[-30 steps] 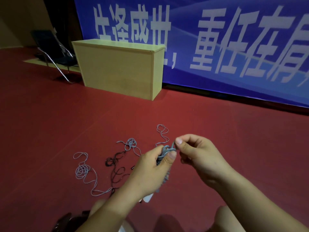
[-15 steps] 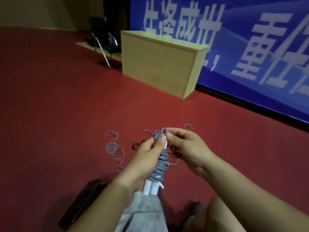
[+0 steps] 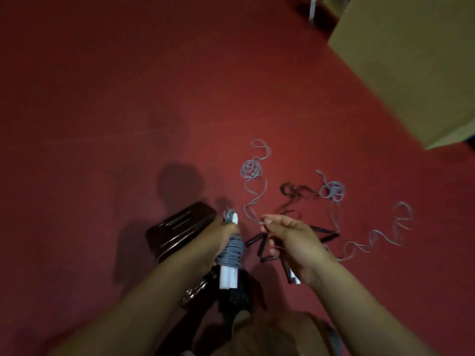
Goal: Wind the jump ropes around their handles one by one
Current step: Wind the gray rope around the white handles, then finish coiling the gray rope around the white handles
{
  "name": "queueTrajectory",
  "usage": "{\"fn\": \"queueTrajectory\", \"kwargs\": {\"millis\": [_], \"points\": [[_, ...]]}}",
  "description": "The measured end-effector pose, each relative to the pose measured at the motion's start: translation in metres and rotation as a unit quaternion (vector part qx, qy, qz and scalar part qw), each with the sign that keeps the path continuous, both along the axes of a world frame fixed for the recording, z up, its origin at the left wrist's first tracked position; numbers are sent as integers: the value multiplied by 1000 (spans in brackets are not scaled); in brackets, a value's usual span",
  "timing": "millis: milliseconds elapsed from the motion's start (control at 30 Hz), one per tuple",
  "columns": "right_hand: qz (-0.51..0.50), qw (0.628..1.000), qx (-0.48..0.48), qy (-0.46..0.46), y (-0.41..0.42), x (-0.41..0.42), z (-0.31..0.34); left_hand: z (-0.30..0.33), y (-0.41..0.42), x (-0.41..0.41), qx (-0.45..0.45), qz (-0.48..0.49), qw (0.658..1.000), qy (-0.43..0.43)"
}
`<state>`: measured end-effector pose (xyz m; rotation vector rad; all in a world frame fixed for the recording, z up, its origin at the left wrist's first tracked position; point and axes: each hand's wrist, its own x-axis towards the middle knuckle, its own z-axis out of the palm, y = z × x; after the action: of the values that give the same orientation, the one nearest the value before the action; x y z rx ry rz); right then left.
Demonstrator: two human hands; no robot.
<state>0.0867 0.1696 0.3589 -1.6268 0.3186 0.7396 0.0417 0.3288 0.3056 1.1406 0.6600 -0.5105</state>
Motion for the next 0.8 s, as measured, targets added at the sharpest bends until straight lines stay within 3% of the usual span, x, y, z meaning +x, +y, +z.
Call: {"fn": "queueTrajectory", "kwargs": {"millis": [100,200,400,600,733,800], "points": [[39,998,-22,51,2,23,-57,-68,16,5,-78,76,988,111],[61,993,-27,101,-2,39,-112,-136,16,-2,-138,169,954,207],[140,978,-24,153,3,69,-227,-234,-2,0,-165,327,882,295],[196,969,-3,152,26,61,-303,-285,-6,14,-106,332,885,308],[162,971,-2,174,25,57,-336,-301,-1,12,58,245,931,266],[142,971,24,193,19,63,-342,-302,-1,18,71,222,945,228]]}}
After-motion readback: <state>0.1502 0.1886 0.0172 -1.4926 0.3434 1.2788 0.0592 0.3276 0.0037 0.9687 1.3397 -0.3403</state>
